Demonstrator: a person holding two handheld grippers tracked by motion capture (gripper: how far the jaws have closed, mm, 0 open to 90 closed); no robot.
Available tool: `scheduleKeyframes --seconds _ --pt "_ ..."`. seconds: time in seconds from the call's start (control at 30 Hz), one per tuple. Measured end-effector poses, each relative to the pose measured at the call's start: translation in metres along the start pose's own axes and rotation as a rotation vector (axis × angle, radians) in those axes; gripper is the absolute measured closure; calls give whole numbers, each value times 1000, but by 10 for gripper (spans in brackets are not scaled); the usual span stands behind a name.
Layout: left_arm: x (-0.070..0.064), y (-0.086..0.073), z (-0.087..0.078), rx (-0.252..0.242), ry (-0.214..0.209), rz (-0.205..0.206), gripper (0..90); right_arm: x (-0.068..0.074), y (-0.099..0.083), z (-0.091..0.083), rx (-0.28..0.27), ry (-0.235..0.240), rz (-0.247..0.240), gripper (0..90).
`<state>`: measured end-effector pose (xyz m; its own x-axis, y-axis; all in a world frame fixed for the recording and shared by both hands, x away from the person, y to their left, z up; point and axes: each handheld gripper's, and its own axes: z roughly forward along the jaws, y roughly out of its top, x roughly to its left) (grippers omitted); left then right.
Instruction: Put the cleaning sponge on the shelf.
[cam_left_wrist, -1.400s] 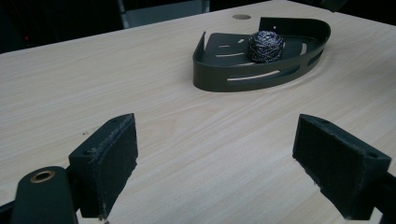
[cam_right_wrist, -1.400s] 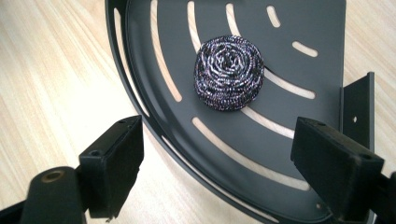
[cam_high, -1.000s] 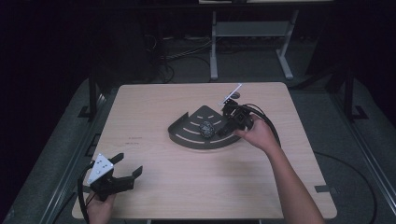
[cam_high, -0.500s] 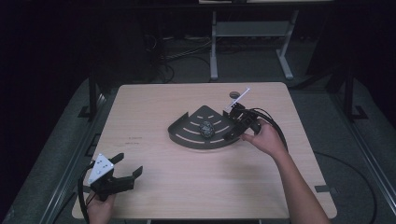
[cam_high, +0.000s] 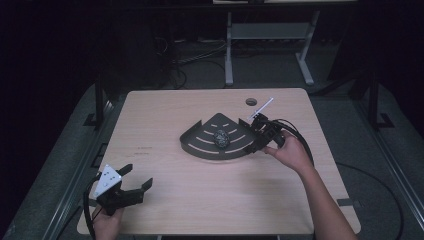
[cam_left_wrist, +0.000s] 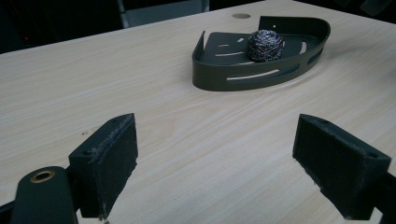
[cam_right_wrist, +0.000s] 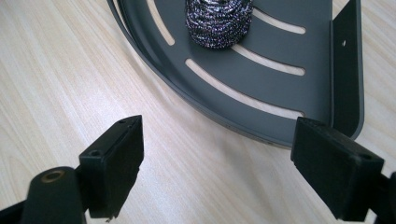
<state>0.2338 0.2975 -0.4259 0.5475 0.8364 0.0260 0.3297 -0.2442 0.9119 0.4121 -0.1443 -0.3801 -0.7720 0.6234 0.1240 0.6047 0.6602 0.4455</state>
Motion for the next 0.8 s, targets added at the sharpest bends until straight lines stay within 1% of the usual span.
scheduleKeyframes --seconds 0.13,0.23,0.33,0.73,0.8 --pt "0 0 0 -1 3 4 133 -1 -4 -1 0 1 5 167" --pt "0 0 0 1 0 3 133 -1 -6 -1 15 -3 4 166" --pt "0 0 0 -1 1 5 133 0 -9 -4 2 -3 1 166" --pt "-1 0 0 3 1 6 133 1 -25 -6 8 -7 6 166" --pt "-1 0 0 3 1 5 133 1 -29 -7 1 -7 9 166"
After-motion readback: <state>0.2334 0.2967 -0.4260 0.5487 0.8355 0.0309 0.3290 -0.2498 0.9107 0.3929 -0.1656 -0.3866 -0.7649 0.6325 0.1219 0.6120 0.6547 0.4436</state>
